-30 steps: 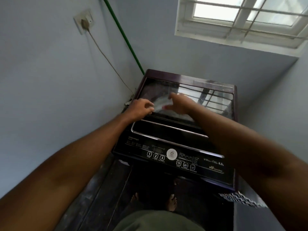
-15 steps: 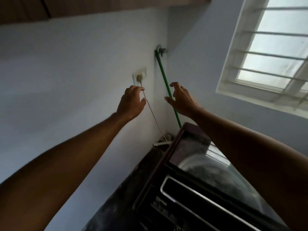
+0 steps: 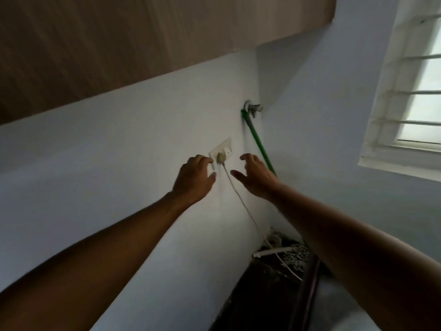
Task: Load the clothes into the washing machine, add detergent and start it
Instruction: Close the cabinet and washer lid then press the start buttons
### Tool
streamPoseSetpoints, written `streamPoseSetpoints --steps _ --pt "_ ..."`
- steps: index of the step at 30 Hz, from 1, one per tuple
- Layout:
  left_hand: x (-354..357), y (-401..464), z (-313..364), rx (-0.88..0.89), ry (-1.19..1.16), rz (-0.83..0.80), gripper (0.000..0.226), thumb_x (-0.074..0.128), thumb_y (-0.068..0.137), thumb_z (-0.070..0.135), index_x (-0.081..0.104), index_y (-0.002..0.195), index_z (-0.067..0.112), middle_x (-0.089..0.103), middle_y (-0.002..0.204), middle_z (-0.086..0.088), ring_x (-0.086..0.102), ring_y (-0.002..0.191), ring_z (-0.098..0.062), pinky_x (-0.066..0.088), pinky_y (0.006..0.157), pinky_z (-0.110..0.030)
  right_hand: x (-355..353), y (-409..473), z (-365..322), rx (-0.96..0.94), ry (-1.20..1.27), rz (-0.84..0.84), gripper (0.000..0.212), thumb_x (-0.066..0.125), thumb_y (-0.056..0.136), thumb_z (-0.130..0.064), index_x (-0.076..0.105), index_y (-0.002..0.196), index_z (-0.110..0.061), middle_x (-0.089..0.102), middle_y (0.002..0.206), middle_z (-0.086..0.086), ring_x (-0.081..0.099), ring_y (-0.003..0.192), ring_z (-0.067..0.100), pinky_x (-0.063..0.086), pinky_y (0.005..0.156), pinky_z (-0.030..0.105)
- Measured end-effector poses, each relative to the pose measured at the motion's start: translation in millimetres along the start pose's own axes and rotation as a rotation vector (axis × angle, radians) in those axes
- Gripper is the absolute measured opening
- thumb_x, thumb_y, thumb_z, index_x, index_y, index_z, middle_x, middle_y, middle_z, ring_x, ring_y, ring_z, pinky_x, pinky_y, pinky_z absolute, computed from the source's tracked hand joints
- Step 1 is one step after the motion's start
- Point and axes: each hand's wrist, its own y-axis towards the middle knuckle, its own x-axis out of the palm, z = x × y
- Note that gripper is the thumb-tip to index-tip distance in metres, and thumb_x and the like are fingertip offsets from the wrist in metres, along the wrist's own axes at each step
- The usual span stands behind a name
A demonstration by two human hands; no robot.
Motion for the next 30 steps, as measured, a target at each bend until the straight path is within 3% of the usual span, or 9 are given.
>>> streamPoseSetpoints --steps 8,13,20,23,25,27,30 --pt "31 77 -25 0.134 0.187 -0.045 0.047 0.063 0.090 0.034 0.054 0.132 0.013 0.059 0.132 -0.005 0.053 0.120 -0.025 0.042 0.100 -0.037 43 75 25 0.151 0.130 -0.065 0.070 0.061 0.093 -0.044 0.036 0.146 -0.006 0.049 0.142 0.015 0.049 0.129 0.030 0.044 0.104 0.040" --pt "56 115 -46 0.145 0.237 -0.120 0.052 0.067 0.087 0.033 0.053 0.135 0.016 0.057 0.136 -0.002 0.049 0.126 -0.024 0.038 0.104 -0.037 65 113 33 0.211 0.179 -0.134 0.069 0.069 0.087 -0.027 0.039 0.146 -0.007 0.046 0.146 0.013 0.048 0.130 0.028 0.043 0.103 0.036" --pt "106 156 -66 0.194 0.287 -0.240 0.061 0.064 0.089 0.035 0.043 0.144 0.015 0.047 0.147 -0.003 0.043 0.132 -0.024 0.035 0.109 -0.036 94 164 49 0.305 0.284 -0.194 0.058 0.061 0.088 -0.006 0.042 0.142 0.000 0.047 0.147 0.016 0.046 0.133 0.032 0.041 0.106 0.034" --pt "120 174 -70 0.232 0.345 -0.246 0.066 0.062 0.089 0.036 0.038 0.147 0.016 0.041 0.151 -0.001 0.040 0.134 -0.024 0.032 0.108 -0.036 106 183 49 0.315 0.367 -0.207 0.054 0.058 0.087 -0.006 0.045 0.140 -0.002 0.053 0.140 0.016 0.052 0.127 0.034 0.044 0.106 0.039" --pt "126 185 -72 0.243 0.382 -0.229 0.069 0.061 0.088 0.038 0.034 0.149 0.018 0.038 0.154 0.000 0.038 0.133 -0.024 0.031 0.107 -0.035 116 195 51 0.308 0.433 -0.192 0.054 0.056 0.080 -0.014 0.050 0.133 -0.014 0.062 0.127 0.014 0.060 0.115 0.035 0.053 0.096 0.044" --pt "131 195 -73 0.232 0.420 -0.237 0.074 0.059 0.089 0.042 0.027 0.152 0.020 0.031 0.157 0.002 0.035 0.135 -0.024 0.027 0.108 -0.035 132 207 57 0.336 0.507 -0.189 0.053 0.053 0.077 -0.017 0.050 0.130 -0.017 0.063 0.120 0.012 0.063 0.107 0.032 0.059 0.083 0.040" --pt "142 198 -73 0.196 0.446 -0.250 0.077 0.058 0.089 0.039 0.020 0.154 0.022 0.024 0.160 0.006 0.029 0.137 -0.022 0.024 0.107 -0.034 155 218 58 0.368 0.575 -0.143 0.080 0.054 0.067 -0.022 0.038 0.144 -0.015 0.057 0.128 0.012 0.057 0.116 0.034 0.057 0.087 0.044"
